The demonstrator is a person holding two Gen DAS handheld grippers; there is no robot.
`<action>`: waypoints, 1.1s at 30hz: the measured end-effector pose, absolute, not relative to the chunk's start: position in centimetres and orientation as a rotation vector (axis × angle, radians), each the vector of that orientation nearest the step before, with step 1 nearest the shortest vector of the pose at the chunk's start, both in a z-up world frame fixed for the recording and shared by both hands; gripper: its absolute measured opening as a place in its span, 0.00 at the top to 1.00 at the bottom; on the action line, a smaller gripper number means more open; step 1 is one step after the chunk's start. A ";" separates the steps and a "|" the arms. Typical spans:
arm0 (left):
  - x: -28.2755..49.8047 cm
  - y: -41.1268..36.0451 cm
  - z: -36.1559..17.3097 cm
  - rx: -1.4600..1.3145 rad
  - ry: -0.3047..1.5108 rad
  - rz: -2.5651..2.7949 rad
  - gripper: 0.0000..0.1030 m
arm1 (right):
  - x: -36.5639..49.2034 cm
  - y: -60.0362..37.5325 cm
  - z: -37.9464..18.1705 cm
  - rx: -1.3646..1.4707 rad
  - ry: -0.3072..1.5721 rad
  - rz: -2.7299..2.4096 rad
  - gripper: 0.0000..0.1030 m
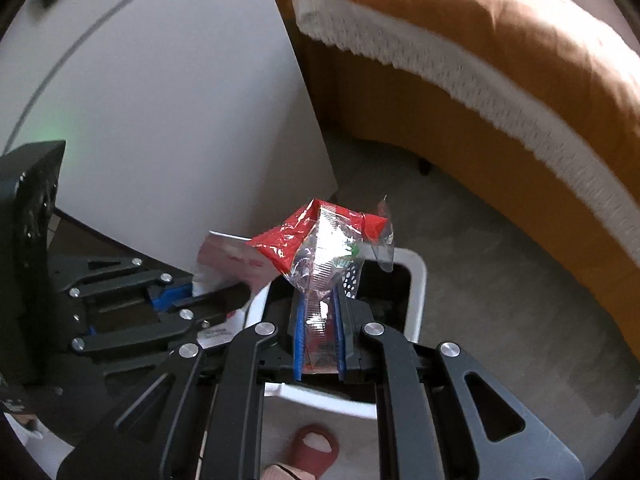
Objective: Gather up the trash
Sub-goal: 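Carry the pink wrapper and red snack bag with both tools over the white bin, then move both open tools back toward the trash pile on the desk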
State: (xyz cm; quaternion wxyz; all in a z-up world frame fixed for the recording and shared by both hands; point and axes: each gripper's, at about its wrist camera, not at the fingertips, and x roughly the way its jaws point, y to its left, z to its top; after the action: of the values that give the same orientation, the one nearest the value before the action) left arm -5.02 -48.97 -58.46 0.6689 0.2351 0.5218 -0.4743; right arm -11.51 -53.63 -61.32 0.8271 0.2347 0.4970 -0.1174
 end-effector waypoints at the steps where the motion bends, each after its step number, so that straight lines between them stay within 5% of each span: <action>1: -4.9 -49.1 -59.3 0.531 1.182 -1.065 0.93 | -11.6 -53.9 -61.8 0.498 1.058 -0.250 0.87; 4: -5.0 -49.1 -61.5 0.523 1.205 -1.049 0.88 | -11.1 -54.0 -64.3 0.524 1.079 -0.233 0.77; 5: -5.0 -49.1 -62.2 0.518 1.218 -1.054 0.66 | -11.1 -54.1 -65.1 0.533 1.083 -0.228 0.57; 6: -4.9 -49.1 -62.9 0.513 1.231 -1.056 0.41 | -11.0 -54.4 -65.6 0.542 1.079 -0.226 0.26; 7: -4.8 -49.0 -63.9 0.513 1.246 -1.041 0.07 | -11.1 -54.9 -66.4 0.574 1.072 -0.221 0.16; 8: -4.7 -48.8 -64.5 0.505 1.245 -1.037 0.05 | -11.1 -55.1 -66.7 0.577 1.075 -0.228 0.04; 20: -4.2 -46.9 -64.4 0.494 1.213 -0.992 0.05 | -10.9 -55.8 -65.5 0.493 1.086 -0.260 0.04; 33: -4.5 -44.6 -48.6 0.454 1.065 -1.004 0.05 | -12.7 -56.1 -51.2 0.465 0.971 -0.324 0.04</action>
State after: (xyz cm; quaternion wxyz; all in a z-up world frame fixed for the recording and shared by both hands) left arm -4.52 -44.57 -48.63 0.7206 0.2053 0.4821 -0.4541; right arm -12.70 -56.06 -51.17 0.8462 0.2205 0.4602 -0.1535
